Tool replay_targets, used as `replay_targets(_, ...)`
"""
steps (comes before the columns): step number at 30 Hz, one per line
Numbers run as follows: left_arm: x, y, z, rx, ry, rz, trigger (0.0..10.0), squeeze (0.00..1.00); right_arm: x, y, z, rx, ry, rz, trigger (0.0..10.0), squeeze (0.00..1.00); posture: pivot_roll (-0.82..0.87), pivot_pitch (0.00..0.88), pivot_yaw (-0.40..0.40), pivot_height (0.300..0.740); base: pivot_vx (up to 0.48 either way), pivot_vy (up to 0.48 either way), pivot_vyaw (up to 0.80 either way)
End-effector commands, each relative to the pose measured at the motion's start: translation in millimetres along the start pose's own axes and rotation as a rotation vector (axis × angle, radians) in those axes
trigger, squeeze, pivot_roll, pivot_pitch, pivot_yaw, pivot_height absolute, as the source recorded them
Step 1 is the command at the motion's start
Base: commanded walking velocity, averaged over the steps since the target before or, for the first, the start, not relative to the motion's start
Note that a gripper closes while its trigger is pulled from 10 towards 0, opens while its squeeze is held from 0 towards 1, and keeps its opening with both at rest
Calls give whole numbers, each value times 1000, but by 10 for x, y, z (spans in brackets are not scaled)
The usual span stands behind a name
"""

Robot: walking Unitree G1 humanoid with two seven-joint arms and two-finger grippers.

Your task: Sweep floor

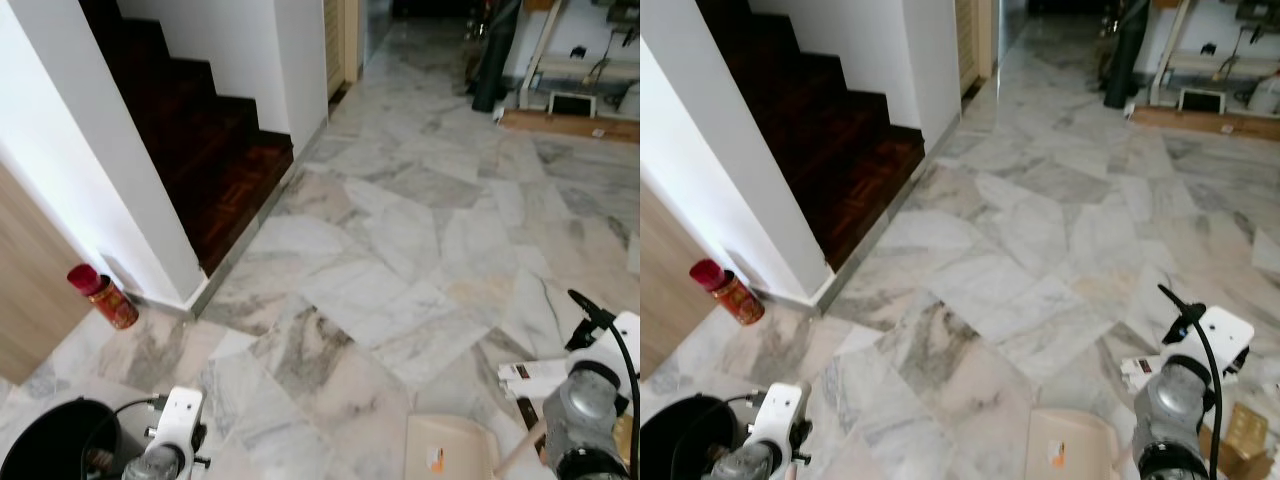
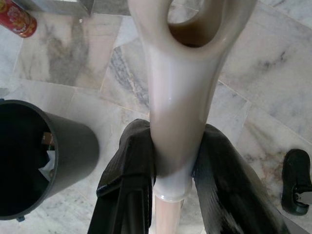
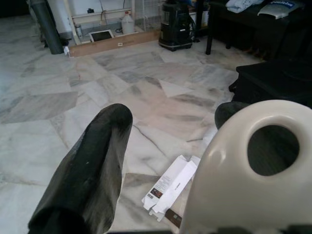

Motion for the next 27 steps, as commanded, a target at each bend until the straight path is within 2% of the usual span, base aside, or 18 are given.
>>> replay_targets(1,27,-53,-5,12,12,9,10000,0,48,-69,-2,11,13,18,10000,0,-13,0,38,740,0,0,0)
replay_targets(8,24,-60,-7,13,11,9,10000,0,56,-62,-17,-8,27,38,10000,0,-12,0,39,740,0,0,0)
replay_targets(12,0,-62,-14,20,9,-2,10000,0,154,-19,25,-12,73,70,10000,0,-14,0,36,740,0,0,0)
replay_targets(18,-6,-57,-14,22,9,-13,10000,0,229,-15,63,-20,92,70,10000,0,-15,0,30,740,0,0,0)
replay_targets(23,-3,-53,-12,26,11,-23,10000,0,185,9,70,-50,49,68,10000,0,-17,0,28,740,0,0,0)
replay_targets(27,-10,-67,-17,25,8,-20,10000,0,62,32,27,-55,-4,73,10000,0,-19,0,36,740,0,0,0)
Point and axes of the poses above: a point about 5 cm out from each wrist's last joint towards the gripper, its own z axis pointing out of the wrist towards the gripper, its own x axis along the axis of the wrist's last joint, y = z × x, the point moved 1 cm from there along z, pointing out of the wrist towards the gripper, and after that the axes turned 7 degrees about -z, right-handed, at the moved point
